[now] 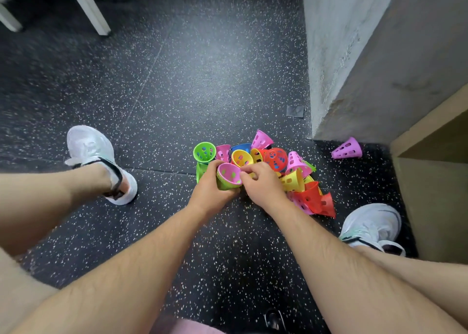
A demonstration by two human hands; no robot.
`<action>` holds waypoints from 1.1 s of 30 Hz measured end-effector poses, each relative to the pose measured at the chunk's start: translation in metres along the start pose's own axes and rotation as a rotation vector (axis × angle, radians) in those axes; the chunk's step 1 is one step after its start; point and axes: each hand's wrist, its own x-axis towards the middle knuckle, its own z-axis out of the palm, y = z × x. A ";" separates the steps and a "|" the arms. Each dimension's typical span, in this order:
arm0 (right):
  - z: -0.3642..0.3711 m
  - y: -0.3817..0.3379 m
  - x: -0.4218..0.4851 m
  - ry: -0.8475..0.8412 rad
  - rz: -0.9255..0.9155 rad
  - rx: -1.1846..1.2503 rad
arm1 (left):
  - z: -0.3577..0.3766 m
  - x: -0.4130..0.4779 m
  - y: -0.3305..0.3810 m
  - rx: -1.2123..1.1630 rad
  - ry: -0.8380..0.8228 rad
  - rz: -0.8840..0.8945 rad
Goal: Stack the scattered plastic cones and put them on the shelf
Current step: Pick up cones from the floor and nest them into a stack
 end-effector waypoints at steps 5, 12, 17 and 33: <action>-0.001 -0.037 0.015 -0.043 -0.157 -0.077 | -0.047 0.020 0.019 0.095 -0.008 -0.041; 0.027 -0.059 0.069 -0.163 -0.231 -0.347 | -0.090 0.048 -0.008 0.136 0.066 -0.161; 0.059 -0.058 0.099 -0.226 -0.307 -0.699 | -0.094 0.039 -0.052 0.107 0.123 -0.298; 0.084 -0.039 0.149 -0.102 -0.431 -0.511 | -0.055 0.060 -0.073 -0.003 0.343 -0.423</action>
